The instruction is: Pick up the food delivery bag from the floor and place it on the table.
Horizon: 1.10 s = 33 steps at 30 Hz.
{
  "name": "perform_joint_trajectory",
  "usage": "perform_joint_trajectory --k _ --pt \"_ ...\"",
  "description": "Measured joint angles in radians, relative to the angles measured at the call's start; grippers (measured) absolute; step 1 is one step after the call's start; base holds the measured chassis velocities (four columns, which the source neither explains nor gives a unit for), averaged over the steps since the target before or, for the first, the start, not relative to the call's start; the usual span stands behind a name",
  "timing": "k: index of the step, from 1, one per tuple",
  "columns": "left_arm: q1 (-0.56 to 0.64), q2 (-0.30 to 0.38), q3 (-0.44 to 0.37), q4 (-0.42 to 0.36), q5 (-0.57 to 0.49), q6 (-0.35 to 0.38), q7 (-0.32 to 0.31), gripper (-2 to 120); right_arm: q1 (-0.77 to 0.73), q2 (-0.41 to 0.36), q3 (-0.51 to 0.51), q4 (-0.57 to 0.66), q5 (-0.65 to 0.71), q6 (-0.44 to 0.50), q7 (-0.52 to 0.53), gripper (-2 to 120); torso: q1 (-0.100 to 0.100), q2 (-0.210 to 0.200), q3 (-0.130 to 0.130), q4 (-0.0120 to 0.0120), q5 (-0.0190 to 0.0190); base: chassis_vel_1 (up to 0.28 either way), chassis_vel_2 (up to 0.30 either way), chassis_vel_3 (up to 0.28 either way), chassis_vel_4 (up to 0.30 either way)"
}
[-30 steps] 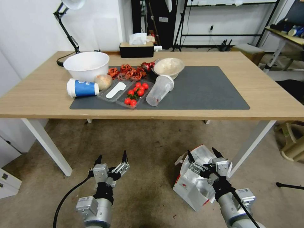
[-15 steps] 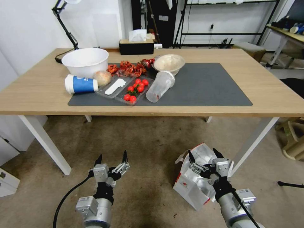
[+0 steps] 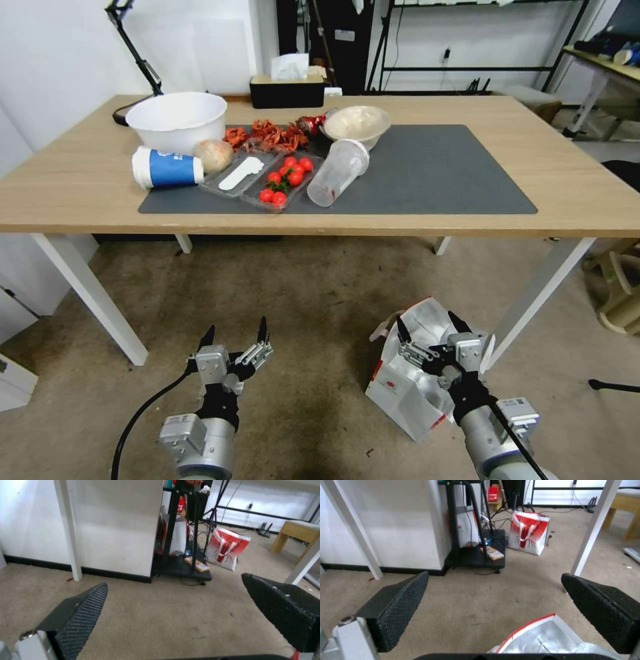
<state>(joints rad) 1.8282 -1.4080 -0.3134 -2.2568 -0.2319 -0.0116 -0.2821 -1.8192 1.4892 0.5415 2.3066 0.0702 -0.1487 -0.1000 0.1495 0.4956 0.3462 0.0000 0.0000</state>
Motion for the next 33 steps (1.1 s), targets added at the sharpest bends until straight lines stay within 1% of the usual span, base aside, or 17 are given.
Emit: perform_joint_trajectory --k 13,16,21,24,33 --pt "-0.003 -0.004 -0.001 0.006 0.0 0.0 -0.003 100 0.004 -0.004 0.001 -0.005 0.009 -0.002 0.0 100 -0.016 -0.045 -0.029 0.0 0.0 0.0 0.0 0.0 0.0" --pt "-0.003 -0.006 -0.001 0.006 0.002 -0.001 -0.003 100 0.005 -0.006 0.002 -0.009 0.012 -0.003 0.0 100 -0.023 -0.063 -0.04 0.0 0.0 0.0 0.0 0.0 0.0" --pt "-0.004 -0.006 -0.001 0.008 0.003 -0.001 -0.004 100 0.006 -0.006 0.003 -0.01 0.013 -0.003 0.0 100 -0.027 -0.074 -0.048 0.0 0.0 0.0 0.0 0.0 0.0" --pt "-0.004 -0.006 -0.001 0.008 0.003 -0.001 -0.003 100 0.007 -0.006 0.003 -0.01 0.014 -0.004 0.0 100 -0.033 -0.092 -0.059 0.0 0.0 0.0 0.0 0.0 0.0" --pt "-0.005 -0.007 -0.001 0.011 0.004 -0.002 -0.003 100 0.008 -0.007 0.003 -0.011 0.014 -0.004 0.0 100 -0.039 -0.114 -0.074 0.0 0.0 0.0 0.0 0.0 0.0"
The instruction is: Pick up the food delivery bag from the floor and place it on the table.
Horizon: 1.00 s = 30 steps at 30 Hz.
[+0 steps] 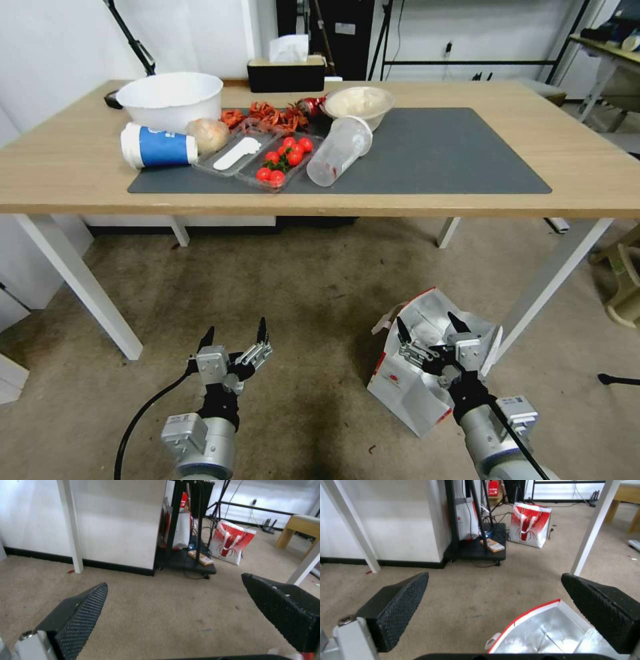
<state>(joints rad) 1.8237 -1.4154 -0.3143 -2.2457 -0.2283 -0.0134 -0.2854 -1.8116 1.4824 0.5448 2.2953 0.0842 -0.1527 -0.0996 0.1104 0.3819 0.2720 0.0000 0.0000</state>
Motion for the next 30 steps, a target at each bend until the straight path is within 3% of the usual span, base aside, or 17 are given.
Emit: perform_joint_trajectory --k 10,30 --pt "-0.002 -0.002 0.001 0.007 0.003 -0.003 0.002 100 -0.002 0.002 0.0 -0.001 -0.002 0.0 0.001 100 -0.02 -0.057 -0.038 0.0 0.0 0.0 0.0 0.0 0.0" --pt "-0.005 0.003 0.002 0.009 0.001 -0.004 0.006 100 -0.001 0.006 -0.001 -0.004 -0.006 0.0 0.002 100 -0.041 -0.135 -0.095 0.0 0.0 0.0 0.0 0.0 0.0"
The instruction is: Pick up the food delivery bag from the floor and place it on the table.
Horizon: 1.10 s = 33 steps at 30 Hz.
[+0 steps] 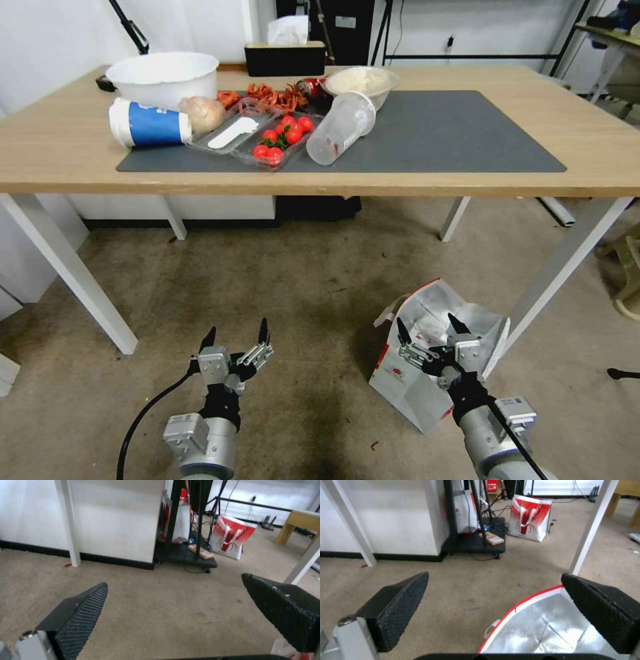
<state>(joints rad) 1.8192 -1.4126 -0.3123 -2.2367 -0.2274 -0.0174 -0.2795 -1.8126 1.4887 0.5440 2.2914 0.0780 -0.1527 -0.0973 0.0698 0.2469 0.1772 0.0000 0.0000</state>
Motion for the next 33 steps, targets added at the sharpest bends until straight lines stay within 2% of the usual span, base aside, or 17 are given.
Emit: perform_joint_trajectory --k 33 --pt "-0.007 0.002 -0.004 0.014 0.0 -0.001 0.002 100 0.002 0.001 0.002 -0.014 -0.003 0.002 -0.002 100 -0.028 -0.131 -0.103 0.0 0.0 0.0 0.0 0.0 0.0"
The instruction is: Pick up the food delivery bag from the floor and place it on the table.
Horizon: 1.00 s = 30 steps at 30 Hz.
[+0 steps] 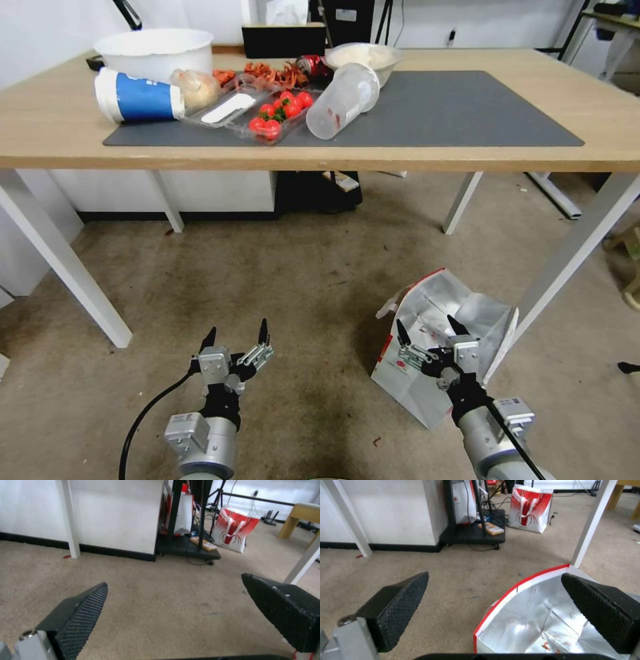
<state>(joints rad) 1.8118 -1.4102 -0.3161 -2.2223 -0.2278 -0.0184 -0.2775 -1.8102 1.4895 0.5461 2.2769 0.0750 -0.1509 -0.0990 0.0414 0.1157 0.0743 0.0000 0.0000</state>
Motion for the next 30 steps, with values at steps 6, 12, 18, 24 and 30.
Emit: perform_joint_trajectory --k 6,12,18,24,30 --pt "-0.001 0.001 0.0 0.0 0.0 0.0 0.0 100 0.002 0.001 0.0 -0.001 0.0 0.0 0.0 100 -0.002 -0.018 -0.016 0.0 -0.0001 0.0 0.0 0.0 0.0" --pt "-0.002 0.003 -0.001 0.002 0.0 0.0 0.002 100 0.002 0.002 0.001 -0.003 0.0 0.0 -0.001 100 -0.004 -0.046 -0.042 0.0 -0.0001 0.0 0.0 0.0 0.0" --pt "-0.003 0.003 -0.001 0.002 -0.001 -0.001 0.002 100 0.001 0.002 0.002 -0.003 0.0 0.0 -0.001 100 -0.005 -0.068 -0.063 0.0 0.0 0.0 0.0 0.0 0.0" --pt "-0.003 0.006 -0.001 0.002 -0.002 -0.001 0.002 100 0.0 0.003 0.002 -0.001 0.0 0.0 -0.001 100 -0.007 -0.088 -0.074 0.0 0.0 0.0 0.0 0.0 0.0" --pt "-0.003 0.006 -0.001 0.002 -0.002 -0.002 0.002 100 -0.001 0.001 0.005 0.002 0.0 0.0 -0.001 100 -0.009 -0.093 -0.074 0.0 0.0 0.0 0.0 0.0 0.0"
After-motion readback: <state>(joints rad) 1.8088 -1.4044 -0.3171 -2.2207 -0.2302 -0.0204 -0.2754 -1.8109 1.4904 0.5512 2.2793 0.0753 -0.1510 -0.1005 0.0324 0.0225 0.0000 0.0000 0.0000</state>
